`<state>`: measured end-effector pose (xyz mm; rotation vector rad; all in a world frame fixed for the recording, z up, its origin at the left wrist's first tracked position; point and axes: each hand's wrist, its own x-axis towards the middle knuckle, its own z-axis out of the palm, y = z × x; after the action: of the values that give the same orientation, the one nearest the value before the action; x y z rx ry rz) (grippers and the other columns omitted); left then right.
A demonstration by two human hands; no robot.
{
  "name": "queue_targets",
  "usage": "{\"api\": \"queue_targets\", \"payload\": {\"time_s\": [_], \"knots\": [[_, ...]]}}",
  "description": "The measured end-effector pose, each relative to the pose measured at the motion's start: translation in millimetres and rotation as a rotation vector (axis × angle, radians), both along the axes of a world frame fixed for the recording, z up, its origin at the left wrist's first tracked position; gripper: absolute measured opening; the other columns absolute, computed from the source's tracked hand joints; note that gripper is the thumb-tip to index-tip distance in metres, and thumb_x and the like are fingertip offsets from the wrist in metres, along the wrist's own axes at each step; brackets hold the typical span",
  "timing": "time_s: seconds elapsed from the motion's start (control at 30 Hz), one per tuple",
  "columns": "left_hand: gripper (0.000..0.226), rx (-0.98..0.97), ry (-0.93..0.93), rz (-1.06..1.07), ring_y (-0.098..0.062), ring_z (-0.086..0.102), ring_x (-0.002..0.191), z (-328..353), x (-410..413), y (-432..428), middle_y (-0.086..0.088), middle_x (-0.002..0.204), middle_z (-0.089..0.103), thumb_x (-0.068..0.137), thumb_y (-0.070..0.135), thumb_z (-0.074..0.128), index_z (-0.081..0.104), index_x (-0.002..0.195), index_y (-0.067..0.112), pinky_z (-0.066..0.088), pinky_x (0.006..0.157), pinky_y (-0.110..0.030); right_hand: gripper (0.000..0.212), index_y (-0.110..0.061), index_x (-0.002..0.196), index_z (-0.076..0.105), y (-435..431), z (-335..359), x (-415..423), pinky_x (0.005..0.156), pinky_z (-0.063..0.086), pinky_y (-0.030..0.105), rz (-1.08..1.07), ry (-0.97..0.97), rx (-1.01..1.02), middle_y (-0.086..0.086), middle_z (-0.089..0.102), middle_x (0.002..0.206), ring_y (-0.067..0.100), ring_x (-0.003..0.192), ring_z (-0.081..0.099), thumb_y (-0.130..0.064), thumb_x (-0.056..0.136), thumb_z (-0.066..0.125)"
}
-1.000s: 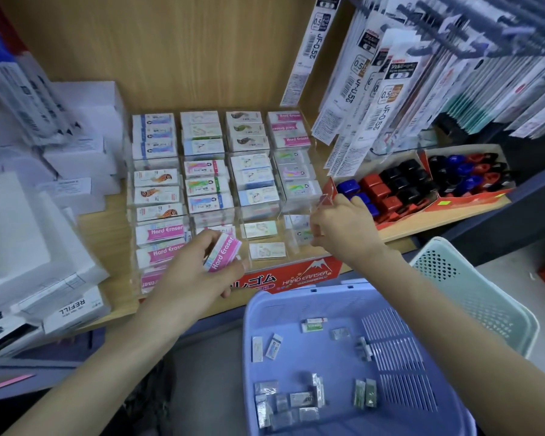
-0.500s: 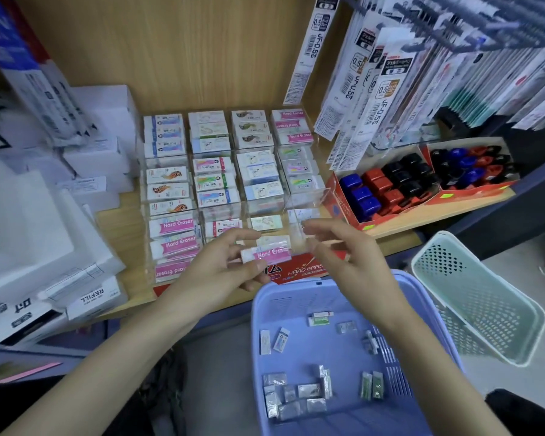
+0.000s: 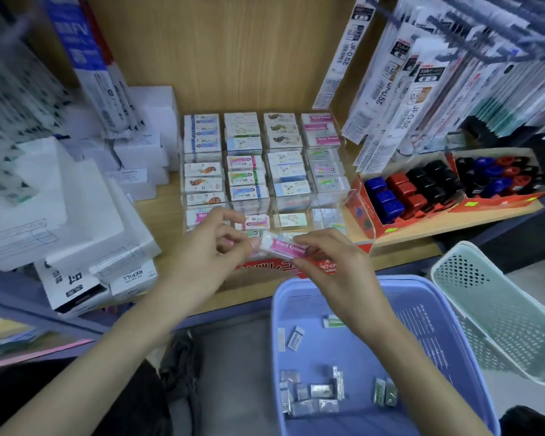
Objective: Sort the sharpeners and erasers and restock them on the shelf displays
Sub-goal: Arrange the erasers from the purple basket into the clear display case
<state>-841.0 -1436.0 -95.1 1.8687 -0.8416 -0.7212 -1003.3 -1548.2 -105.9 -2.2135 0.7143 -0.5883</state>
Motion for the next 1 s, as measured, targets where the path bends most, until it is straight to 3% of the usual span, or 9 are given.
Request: {"api": "queue_targets", "payload": {"time_s": [0.1, 0.23, 0.3, 0.4, 0.53, 0.63, 0.77, 0.87, 1.0], "knots": [[0.048, 0.035, -0.328, 0.127, -0.005, 0.055, 0.077, 0, 18, 27, 0.007, 0.099, 0.05, 0.076, 0.021, 0.076, 0.049, 0.116, 0.022, 0.045, 0.071, -0.022, 0.026, -0.012, 0.11, 0.068, 1, 3, 24, 0.079, 0.044, 0.011, 0.049, 0.054, -0.021, -0.008, 0.057, 0.098, 0.005, 0.083, 0.056, -0.012, 0.085, 0.068], [0.076, 0.266, -0.349, 0.102, -0.015, 0.045, 0.115, -19, 19, 49, 0.007, 0.115, 0.026, 0.075, 0.026, 0.077, 0.035, 0.137, 0.015, 0.034, 0.092, -0.023, 0.025, -0.009, 0.111, 0.066, 14, -1, 60, 0.082, 0.041, 0.016, 0.2, 0.128, -0.121, 0.004, 0.06, 0.104, 0.013, 0.086, 0.056, -0.011, 0.086, 0.067], [0.071, 0.259, -0.323, 0.065, -0.015, 0.042, 0.118, -29, 18, 50, 0.005, 0.118, 0.032, 0.078, 0.023, 0.075, 0.037, 0.137, 0.017, 0.028, 0.091, -0.016, 0.025, -0.009, 0.111, 0.066, 20, -7, 73, 0.085, 0.044, 0.028, 0.255, 0.184, -0.176, 0.005, 0.06, 0.106, 0.02, 0.092, 0.058, -0.013, 0.086, 0.066], [0.058, 0.232, -0.313, 0.055, -0.017, 0.047, 0.113, -37, 20, 46, 0.0, 0.12, 0.044, 0.081, 0.019, 0.072, 0.043, 0.132, 0.017, 0.033, 0.086, -0.02, 0.019, -0.012, 0.104, 0.07, 23, -17, 87, 0.082, 0.047, 0.041, 0.276, 0.232, -0.328, 0.005, 0.065, 0.099, 0.027, 0.094, 0.055, -0.016, 0.085, 0.068], [0.043, 0.23, -0.329, 0.114, -0.025, 0.054, 0.105, -39, 24, 41, -0.008, 0.117, 0.05, 0.084, 0.014, 0.068, 0.048, 0.123, 0.01, 0.041, 0.087, -0.031, 0.014, -0.018, 0.092, 0.075, 23, -26, 95, 0.073, 0.049, 0.044, 0.244, 0.21, -0.405, 0.004, 0.068, 0.087, 0.031, 0.085, 0.053, -0.019, 0.078, 0.07], [0.045, 0.259, -0.341, 0.119, -0.025, 0.053, 0.107, -40, 22, 39, -0.009, 0.119, 0.048, 0.085, 0.016, 0.067, 0.047, 0.125, 0.01, 0.039, 0.087, -0.03, 0.024, -0.022, 0.101, 0.073, 29, -33, 88, 0.079, 0.049, 0.046, 0.217, 0.216, -0.437, 0.007, 0.061, 0.099, 0.032, 0.093, 0.05, -0.026, 0.08, 0.062], [0.052, 0.274, -0.517, 0.172, -0.03, 0.05, 0.109, -28, 12, 43, -0.013, 0.122, 0.041, 0.085, 0.025, 0.066, 0.044, 0.128, 0.007, 0.043, 0.085, -0.037, 0.041, -0.023, 0.128, 0.055, 28, -32, 49, 0.099, 0.036, 0.033, 0.188, 0.19, -0.295, 0.008, 0.04, 0.127, 0.022, 0.117, 0.034, -0.036, 0.09, 0.045], [0.043, 0.085, -0.714, 0.02, -0.024, 0.052, 0.1, -12, -13, 47, -0.01, 0.114, 0.045, 0.087, 0.019, 0.062, 0.048, 0.126, 0.006, 0.045, 0.082, -0.036, 0.032, -0.015, 0.12, 0.061, 13, -30, -10, 0.096, 0.029, 0.016, 0.033, 0.082, -0.23, 0.006, 0.045, 0.12, 0.017, 0.111, 0.038, -0.023, 0.091, 0.05], [0.026, 0.015, -0.488, -0.358, 0.004, 0.046, 0.087, -27, -61, 37, 0.008, 0.105, 0.041, 0.09, 0.017, 0.058, 0.053, 0.115, 0.014, 0.038, 0.076, -0.02, 0.018, -0.013, 0.105, 0.066, -12, -49, -103, 0.08, 0.036, 0.012, -0.143, 0.197, 0.027, 0.003, 0.058, 0.106, 0.014, 0.098, 0.052, -0.01, 0.094, 0.052]]}}
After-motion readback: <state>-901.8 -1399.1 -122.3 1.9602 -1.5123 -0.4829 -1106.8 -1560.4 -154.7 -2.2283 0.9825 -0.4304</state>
